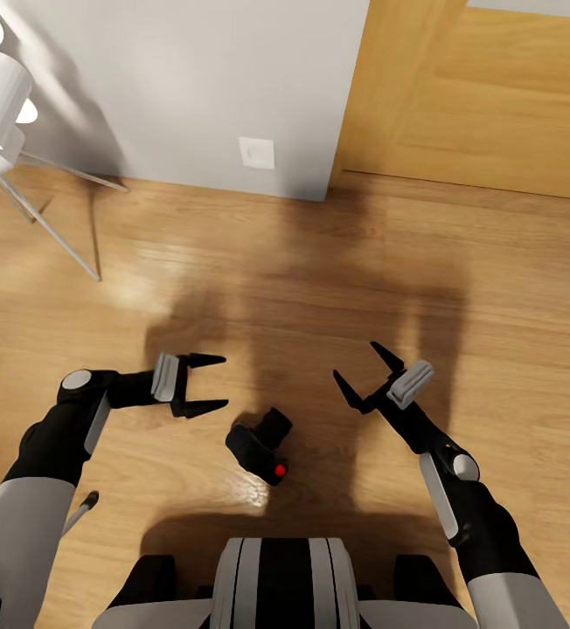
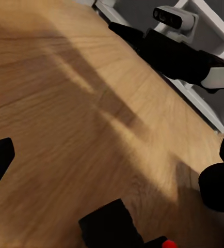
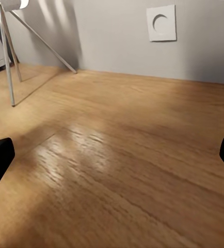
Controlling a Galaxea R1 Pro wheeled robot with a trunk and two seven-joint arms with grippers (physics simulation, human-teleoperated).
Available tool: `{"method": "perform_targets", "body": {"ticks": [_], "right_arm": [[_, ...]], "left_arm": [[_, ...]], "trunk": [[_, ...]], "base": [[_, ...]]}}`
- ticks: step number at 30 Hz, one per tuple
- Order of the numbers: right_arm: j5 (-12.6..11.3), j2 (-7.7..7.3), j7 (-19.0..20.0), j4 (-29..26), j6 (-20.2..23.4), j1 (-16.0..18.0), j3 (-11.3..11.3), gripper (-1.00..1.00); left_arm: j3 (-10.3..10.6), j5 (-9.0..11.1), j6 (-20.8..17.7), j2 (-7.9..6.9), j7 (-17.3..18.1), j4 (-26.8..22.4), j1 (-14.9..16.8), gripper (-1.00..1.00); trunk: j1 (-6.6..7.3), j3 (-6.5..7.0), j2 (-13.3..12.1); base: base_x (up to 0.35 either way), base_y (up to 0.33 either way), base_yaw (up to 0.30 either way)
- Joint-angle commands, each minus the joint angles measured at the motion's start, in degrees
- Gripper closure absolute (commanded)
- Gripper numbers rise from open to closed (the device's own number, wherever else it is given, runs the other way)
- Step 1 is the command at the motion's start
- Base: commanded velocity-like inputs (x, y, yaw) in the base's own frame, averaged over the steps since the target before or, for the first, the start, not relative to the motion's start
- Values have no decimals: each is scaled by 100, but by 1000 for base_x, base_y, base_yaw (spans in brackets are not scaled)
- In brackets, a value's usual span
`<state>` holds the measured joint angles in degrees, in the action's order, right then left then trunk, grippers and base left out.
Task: Attach the digital camera to the camera tripod in the bedroom.
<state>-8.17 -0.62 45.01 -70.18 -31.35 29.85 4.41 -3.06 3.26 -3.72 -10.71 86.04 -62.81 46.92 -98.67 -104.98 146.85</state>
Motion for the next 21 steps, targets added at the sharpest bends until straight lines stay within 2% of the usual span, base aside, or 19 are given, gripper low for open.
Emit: {"method": "perform_targets", "body": {"ticks": [1, 6, 17, 21], "right_arm": [[-53, 0, 54, 5, 10, 3, 5, -100], [-53, 0, 58, 8, -4, 3, 7, -100], [-53, 0, 55, 218, -19, 3, 7, -100], [-53, 0, 53, 231, -20, 3, 7, -100]], "left_arm": [[5, 8, 22, -3, 67, 3, 2, -100], [20, 8, 210, -8, 396, 24, 2, -100], [37, -11, 504, -31, 396, 47, 2, -100], [110, -27, 519, -30, 396, 47, 3, -100]], "trunk": [[1, -2, 1], [1, -2, 1], [1, -2, 1], [1, -2, 1]], "base": [[0, 0, 0], [0, 0, 0], [0, 0, 0], [0, 0, 0]]}}
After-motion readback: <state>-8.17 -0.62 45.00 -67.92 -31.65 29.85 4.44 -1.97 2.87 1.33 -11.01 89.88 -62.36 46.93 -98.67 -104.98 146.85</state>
